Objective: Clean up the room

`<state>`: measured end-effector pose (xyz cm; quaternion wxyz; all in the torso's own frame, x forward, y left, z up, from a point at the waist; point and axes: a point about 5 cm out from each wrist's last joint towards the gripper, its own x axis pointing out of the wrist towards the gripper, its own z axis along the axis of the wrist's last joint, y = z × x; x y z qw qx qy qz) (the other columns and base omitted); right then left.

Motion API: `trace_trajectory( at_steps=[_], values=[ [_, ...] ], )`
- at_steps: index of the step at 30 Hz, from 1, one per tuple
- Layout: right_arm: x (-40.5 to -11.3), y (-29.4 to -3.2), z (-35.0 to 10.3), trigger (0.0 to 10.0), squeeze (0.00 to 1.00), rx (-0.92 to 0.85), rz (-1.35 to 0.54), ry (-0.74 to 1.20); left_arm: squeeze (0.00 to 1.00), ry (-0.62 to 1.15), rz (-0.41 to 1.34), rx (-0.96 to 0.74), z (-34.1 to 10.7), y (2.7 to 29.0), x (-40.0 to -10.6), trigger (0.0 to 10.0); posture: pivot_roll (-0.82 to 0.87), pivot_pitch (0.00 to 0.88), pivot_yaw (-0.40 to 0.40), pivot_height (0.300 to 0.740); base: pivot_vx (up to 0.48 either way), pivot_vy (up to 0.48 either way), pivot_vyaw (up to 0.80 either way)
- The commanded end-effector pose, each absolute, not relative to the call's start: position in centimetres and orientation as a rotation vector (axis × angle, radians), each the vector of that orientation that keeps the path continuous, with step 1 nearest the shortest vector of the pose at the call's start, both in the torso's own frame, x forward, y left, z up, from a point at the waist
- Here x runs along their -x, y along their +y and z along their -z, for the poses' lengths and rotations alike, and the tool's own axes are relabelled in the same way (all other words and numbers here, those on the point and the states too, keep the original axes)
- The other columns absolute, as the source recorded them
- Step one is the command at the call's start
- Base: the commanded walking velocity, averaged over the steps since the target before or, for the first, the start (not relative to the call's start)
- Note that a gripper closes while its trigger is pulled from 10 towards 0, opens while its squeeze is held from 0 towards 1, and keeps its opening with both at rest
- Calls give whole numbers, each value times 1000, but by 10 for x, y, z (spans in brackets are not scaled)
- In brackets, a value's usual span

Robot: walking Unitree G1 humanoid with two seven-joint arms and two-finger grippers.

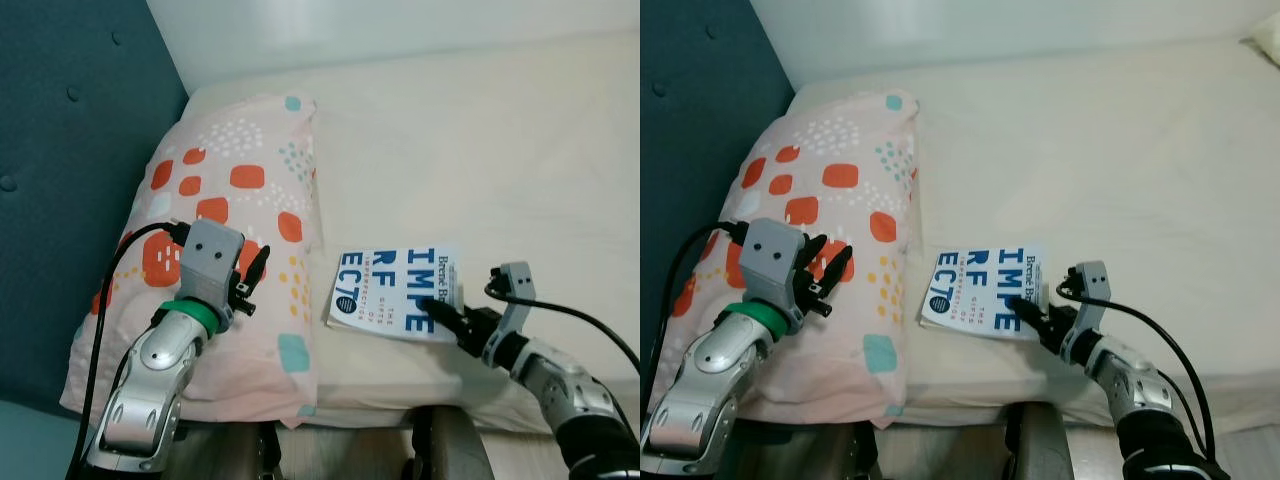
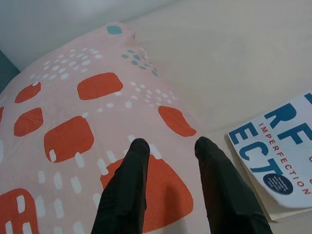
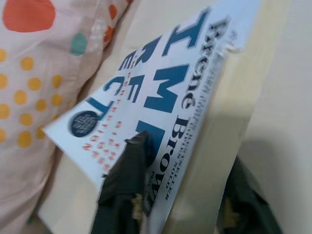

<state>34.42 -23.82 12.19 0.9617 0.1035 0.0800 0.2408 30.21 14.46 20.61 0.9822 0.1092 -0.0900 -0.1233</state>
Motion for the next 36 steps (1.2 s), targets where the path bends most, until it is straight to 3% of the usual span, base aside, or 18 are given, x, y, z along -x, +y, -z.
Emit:
trace_trajectory(
  at_steps=[1,2,3,4,9,14,18,22,24,25,31,36],
  values=[
    [-343,-240,-117,10000,1000,-205,-471,166,0,-153,227,-218,-200,150,-300,10000,-17,261,212,592,0,0,0],
    [-344,-243,-119,10000,1000,-187,-451,154,0,-153,228,-216,-200,150,-301,10000,-22,259,212,592,0,0,0],
    [-345,-248,-121,10000,75,-167,-418,135,0,-153,230,-213,-200,149,-302,10000,-28,255,211,592,0,0,0],
    [-346,-259,-127,10000,0,-135,-349,99,0,-154,233,-209,-200,147,-303,10000,-33,251,212,592,0,0,0],
    [-347,-274,-136,10000,0,-76,-240,44,0,-157,237,-204,-200,145,-305,10000,-38,244,212,592,0,0,0],
    [-347,-303,-166,10000,0,134,-17,-95,0,-166,238,-196,-201,143,-310,10000,-59,204,202,592,0,0,0],
    [-347,-302,-176,10000,0,204,-1,-156,0,-174,233,-191,-201,142,-311,10000,-63,187,193,592,0,0,0],
    [-346,-265,-179,10000,0,45,-76,-301,0,-199,222,-165,-204,139,-313,10000,-78,150,169,592,0,0,0],
    [-337,-234,-174,10000,0,-99,-111,-353,0,-207,240,-150,-205,135,-313,10000,-85,134,159,592,0,0,0],
    [-337,-234,-174,10000,0,-99,-111,-353,0,-207,240,-150,-205,135,-313,10000,-85,134,159,592,0,0,0],
    [-306,-164,-165,10000,0,-189,-168,-415,0,-117,303,-70,-189,125,-307,10000,-128,77,134,592,0,0,0],
    [-295,-148,-166,10000,0,-162,-190,-445,0,-78,264,-50,-179,133,-305,10000,-142,42,119,606,0,0,0]
  ],
)
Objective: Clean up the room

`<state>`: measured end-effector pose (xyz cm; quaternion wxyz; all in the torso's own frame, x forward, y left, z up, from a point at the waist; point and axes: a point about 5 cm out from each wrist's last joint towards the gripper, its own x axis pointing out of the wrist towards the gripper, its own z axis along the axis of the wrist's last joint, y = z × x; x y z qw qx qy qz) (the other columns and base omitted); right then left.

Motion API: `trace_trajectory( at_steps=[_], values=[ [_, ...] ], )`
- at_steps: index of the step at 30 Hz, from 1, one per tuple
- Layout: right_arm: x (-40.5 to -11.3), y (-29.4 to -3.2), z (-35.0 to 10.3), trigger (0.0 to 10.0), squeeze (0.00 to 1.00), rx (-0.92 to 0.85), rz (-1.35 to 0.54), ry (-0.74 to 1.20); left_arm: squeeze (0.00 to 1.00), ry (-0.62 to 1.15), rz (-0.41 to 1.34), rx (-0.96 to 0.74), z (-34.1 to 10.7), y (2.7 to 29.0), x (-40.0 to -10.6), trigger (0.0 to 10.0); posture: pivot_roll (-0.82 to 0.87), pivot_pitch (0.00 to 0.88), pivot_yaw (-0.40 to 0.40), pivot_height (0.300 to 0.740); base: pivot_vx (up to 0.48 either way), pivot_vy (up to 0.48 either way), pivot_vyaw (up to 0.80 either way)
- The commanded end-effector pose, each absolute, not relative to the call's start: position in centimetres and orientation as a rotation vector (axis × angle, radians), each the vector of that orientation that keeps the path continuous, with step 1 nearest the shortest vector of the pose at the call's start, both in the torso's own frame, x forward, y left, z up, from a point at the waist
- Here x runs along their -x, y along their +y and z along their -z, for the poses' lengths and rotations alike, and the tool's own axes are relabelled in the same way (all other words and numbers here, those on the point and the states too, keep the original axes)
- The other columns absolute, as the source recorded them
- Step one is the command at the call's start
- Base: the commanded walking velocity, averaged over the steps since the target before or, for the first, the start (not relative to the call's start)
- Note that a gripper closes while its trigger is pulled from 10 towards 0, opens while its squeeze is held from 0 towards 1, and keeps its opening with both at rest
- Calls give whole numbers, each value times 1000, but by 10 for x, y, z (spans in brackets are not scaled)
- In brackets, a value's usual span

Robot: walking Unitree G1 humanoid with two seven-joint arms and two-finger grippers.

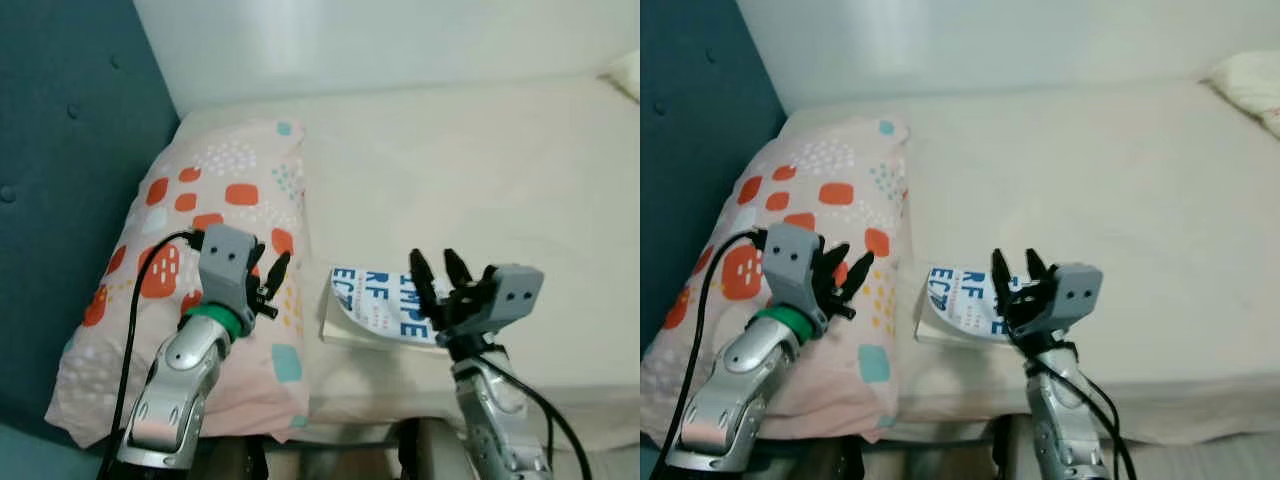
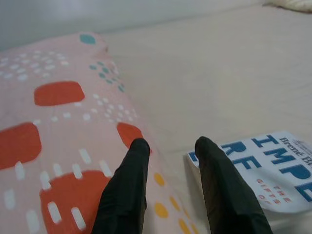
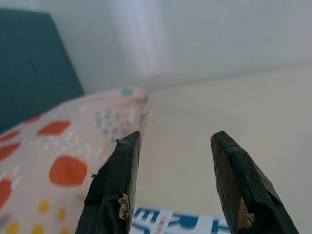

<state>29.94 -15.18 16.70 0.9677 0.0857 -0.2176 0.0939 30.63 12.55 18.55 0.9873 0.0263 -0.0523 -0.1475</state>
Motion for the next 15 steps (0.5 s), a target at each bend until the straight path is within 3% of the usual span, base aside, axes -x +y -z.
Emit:
trace_trajectory(
  at_steps=[1,9,15],
  values=[
    [-295,-148,-166,10000,0,-162,-190,-445,0,-78,264,-50,-179,133,-305,10000,-142,42,119,606,0,0,0],
    [-292,-144,-175,10000,0,-120,-180,-439,0,-63,166,-50,-170,151,-311,10000,-140,5,89,640,0,0,0],
    [-295,-146,-172,10000,0,-93,-174,-424,0,-69,153,-59,-168,149,-314,10000,-136,0,81,669,0,0,0]
  ],
)
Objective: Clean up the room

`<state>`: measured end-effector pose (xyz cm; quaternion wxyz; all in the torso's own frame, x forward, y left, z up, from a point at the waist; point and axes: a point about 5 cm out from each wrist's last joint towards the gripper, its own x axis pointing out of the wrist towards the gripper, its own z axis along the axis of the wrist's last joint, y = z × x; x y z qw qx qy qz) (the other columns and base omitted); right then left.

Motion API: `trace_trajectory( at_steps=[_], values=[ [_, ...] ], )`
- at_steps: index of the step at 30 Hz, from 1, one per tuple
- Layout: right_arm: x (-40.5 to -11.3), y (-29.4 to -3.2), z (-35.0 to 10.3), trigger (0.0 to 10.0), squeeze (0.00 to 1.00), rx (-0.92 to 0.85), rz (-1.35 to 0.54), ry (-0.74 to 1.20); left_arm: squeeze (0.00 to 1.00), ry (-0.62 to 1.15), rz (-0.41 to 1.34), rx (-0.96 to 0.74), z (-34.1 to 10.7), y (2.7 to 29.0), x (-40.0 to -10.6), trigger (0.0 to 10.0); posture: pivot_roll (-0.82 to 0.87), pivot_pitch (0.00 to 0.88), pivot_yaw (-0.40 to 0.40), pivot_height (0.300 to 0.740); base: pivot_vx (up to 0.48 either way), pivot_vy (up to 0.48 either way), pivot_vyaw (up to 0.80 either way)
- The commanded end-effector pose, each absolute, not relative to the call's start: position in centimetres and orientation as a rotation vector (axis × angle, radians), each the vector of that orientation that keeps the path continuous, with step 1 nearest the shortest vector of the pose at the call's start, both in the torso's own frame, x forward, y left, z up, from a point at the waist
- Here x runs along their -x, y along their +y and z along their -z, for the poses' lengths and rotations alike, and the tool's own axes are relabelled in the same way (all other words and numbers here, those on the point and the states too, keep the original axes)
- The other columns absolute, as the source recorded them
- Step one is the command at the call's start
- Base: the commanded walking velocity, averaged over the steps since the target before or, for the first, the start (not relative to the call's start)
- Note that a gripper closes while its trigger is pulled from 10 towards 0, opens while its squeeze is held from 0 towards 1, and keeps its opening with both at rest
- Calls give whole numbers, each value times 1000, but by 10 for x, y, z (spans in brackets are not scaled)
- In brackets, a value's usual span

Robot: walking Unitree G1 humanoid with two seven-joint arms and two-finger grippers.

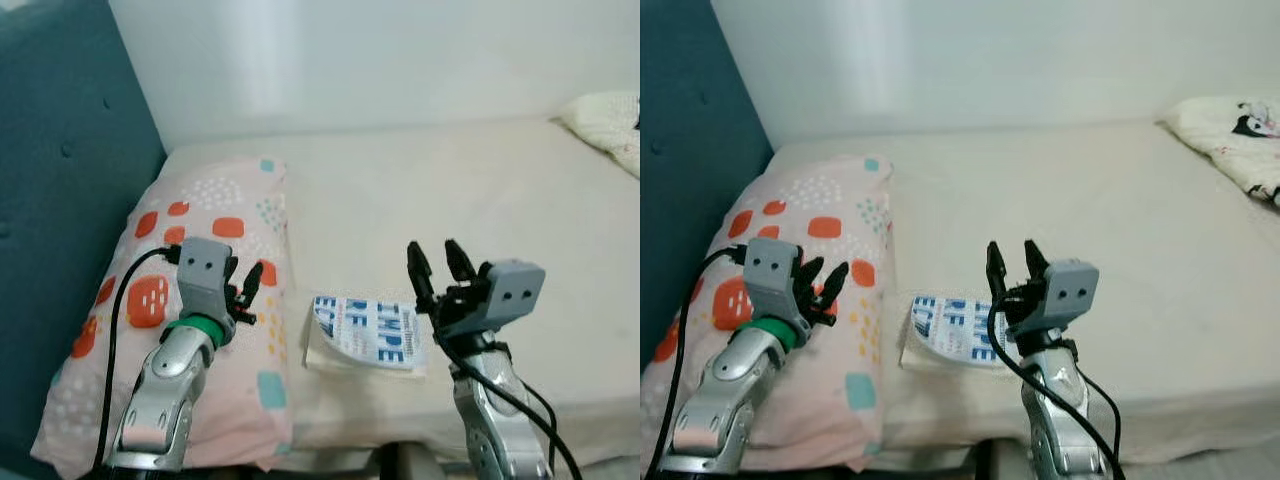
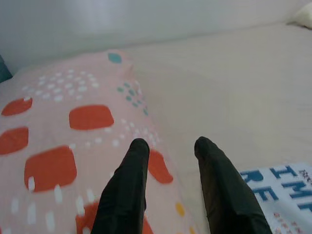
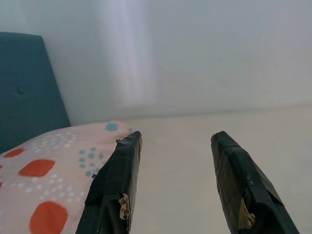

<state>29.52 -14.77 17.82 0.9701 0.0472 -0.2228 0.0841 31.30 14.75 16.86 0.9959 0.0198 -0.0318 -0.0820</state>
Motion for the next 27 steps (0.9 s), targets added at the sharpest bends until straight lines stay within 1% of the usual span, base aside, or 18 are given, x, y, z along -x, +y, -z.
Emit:
trace_trajectory(
  at_steps=[1,8,10,11,16,27],
  values=[
    [-295,-145,-171,10000,0,-91,-173,-420,0,-72,155,-61,-168,148,-315,10000,-138,0,82,673,0,0,0],
    [-297,-150,-169,10000,0,-74,-145,-399,0,-91,186,-64,-171,139,-322,10000,-148,0,91,712,0,0,0],
    [-297,-150,-169,10000,0,-74,-145,-399,0,-91,186,-64,-171,139,-322,10000,-148,0,91,712,0,0,0],
    [-299,-154,-170,10000,0,-67,-132,-399,0,-94,201,-60,-173,136,-323,10000,-146,0,99,721,0,0,0],
    [-302,-161,-171,10000,0,-59,-106,-403,0,-104,221,-61,-176,130,-324,10000,-150,0,102,740,0,0,0],
    [-304,-157,-168,10000,0,-90,-107,-381,0,-101,224,-69,-173,127,-325,10000,-151,0,99,740,0,0,0]
  ],
)
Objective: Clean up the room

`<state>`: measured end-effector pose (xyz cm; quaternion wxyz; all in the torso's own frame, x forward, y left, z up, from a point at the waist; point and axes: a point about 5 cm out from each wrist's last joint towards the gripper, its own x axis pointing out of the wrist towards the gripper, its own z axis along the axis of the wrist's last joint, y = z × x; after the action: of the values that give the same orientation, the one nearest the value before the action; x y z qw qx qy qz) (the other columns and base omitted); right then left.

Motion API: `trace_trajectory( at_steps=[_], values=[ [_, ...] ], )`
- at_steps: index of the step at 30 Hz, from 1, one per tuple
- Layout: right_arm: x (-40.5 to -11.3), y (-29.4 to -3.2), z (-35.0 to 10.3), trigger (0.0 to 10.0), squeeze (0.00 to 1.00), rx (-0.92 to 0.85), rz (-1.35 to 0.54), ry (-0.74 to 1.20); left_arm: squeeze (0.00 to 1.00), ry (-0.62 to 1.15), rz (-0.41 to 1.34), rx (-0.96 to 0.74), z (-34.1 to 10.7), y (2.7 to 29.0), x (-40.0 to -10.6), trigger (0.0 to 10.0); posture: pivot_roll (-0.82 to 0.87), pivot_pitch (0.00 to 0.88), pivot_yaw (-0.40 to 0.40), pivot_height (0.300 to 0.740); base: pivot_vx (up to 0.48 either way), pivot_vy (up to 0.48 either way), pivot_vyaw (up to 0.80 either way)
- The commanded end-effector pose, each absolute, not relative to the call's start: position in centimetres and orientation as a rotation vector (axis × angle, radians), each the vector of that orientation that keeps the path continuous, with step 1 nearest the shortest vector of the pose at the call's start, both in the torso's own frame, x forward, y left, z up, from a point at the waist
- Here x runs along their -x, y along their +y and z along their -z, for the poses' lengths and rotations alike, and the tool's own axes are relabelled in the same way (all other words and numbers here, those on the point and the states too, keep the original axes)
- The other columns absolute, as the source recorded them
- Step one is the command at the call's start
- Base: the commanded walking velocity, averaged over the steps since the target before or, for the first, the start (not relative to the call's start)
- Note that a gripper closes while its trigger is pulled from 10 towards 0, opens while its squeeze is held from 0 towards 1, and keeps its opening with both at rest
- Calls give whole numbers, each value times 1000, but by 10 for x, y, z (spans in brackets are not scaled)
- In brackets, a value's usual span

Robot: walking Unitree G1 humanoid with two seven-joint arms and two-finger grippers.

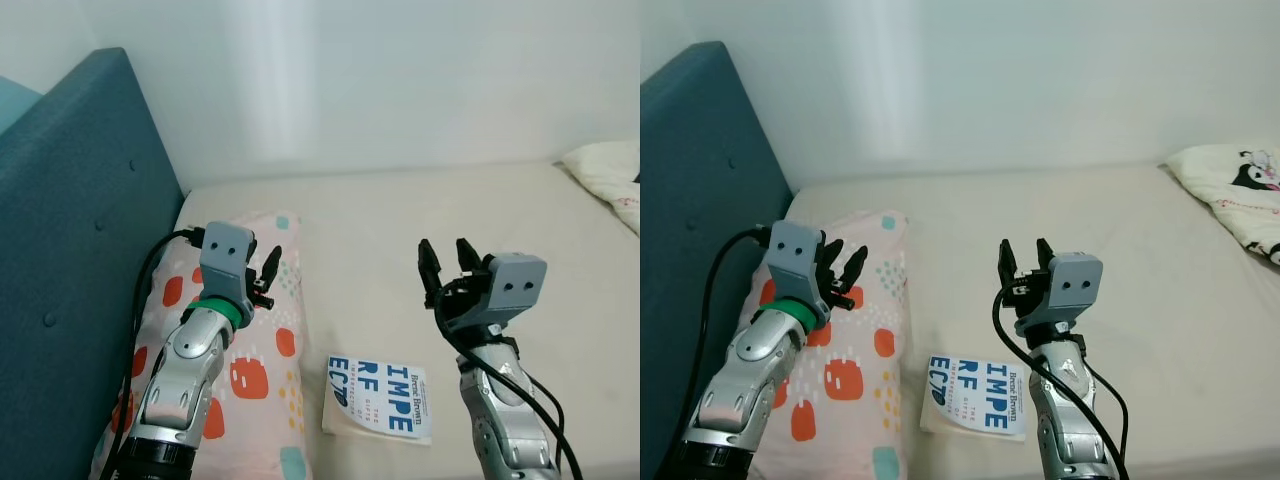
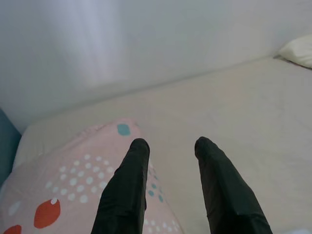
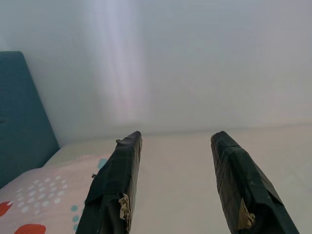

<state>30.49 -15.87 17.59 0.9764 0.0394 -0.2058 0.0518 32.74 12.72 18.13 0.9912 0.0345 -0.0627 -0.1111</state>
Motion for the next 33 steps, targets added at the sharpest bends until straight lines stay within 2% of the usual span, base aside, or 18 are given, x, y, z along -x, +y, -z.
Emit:
trace_trajectory(
  at_steps=[1,23,33],
  values=[
    [-304,-156,-167,10000,0,-92,-107,-380,0,-99,231,-66,-172,126,-324,10000,-152,0,99,740,0,0,0],
    [-310,-149,-165,10000,0,-96,-140,-374,0,-121,242,-93,-172,121,-323,10000,-148,0,90,740,0,0,0],
    [-309,-152,-163,10000,0,-92,-134,-366,0,-128,260,-95,-171,118,-322,10000,-151,0,92,740,0,-328,0]
  ],
)
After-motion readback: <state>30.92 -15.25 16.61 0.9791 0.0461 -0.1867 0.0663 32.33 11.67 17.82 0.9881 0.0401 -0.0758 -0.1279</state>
